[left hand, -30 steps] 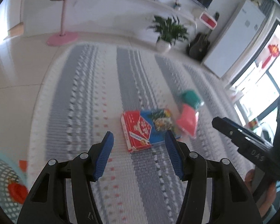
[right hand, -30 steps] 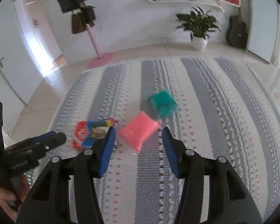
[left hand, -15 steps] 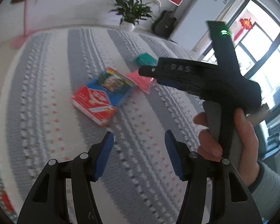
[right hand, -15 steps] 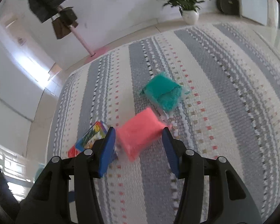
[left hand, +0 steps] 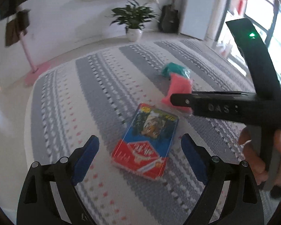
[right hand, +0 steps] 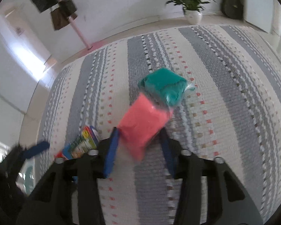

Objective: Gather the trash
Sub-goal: 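Grasp the red-blue card box with the left tool while the right grasps the pink packet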

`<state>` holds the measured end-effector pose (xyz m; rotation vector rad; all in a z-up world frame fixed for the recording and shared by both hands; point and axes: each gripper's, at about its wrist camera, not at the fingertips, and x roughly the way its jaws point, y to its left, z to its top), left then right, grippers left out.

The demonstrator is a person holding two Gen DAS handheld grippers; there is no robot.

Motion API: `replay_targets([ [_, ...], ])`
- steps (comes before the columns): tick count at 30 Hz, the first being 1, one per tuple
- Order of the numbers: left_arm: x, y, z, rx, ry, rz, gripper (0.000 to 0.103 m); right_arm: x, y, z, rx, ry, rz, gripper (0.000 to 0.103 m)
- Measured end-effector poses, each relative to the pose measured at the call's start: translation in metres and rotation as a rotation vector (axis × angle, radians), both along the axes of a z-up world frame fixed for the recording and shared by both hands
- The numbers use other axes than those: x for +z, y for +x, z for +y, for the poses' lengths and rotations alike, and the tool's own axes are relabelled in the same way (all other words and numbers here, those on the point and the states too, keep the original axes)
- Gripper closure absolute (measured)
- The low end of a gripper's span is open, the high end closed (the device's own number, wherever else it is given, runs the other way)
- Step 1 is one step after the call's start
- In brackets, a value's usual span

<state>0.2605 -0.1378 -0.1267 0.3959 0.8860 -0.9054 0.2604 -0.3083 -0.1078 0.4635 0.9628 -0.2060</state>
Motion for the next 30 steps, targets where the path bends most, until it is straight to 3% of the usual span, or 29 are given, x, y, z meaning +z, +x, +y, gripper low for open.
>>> replay_targets([
  [4,-0.010,0.000,-0.025,-0.043,0.089,-0.002,0.019,-0.001,-0.012,-0.010,0.093,0.015,-0.015,0.074],
  [5,-0.014,-0.001,-0.030,-0.040,0.127,-0.010,0.030,-0.001,-0.014,-0.010,0.109,0.009,-0.017,0.074],
  [7,-0.017,-0.005,-0.033,-0.023,0.171,-0.028,0.035,0.000,-0.021,-0.009,0.143,-0.011,-0.023,0.074],
  [12,-0.012,-0.021,-0.007,0.061,0.125,0.030,0.040,0.005,-0.043,-0.006,0.213,0.010,-0.049,0.074],
  [18,0.002,-0.041,0.055,0.243,0.035,0.087,0.041,0.012,-0.041,-0.011,0.130,0.065,-0.047,0.068],
  [19,0.005,-0.046,0.063,0.261,0.014,0.086,0.041,0.012,-0.034,-0.011,0.114,0.070,-0.043,0.063],
  [20,0.007,-0.050,0.072,0.278,-0.011,0.092,0.041,0.011,-0.027,-0.011,0.091,0.069,-0.034,0.046],
  [21,0.008,-0.052,0.080,0.292,-0.035,0.101,0.041,0.010,-0.020,-0.011,0.056,0.053,-0.020,0.039],
  [25,0.014,-0.046,0.095,0.337,-0.065,0.059,0.041,0.002,-0.004,-0.011,-0.020,0.075,-0.018,0.039],
  [30,0.020,-0.042,0.113,0.379,-0.125,0.068,0.041,0.005,0.009,0.004,-0.047,-0.011,0.000,0.041],
])
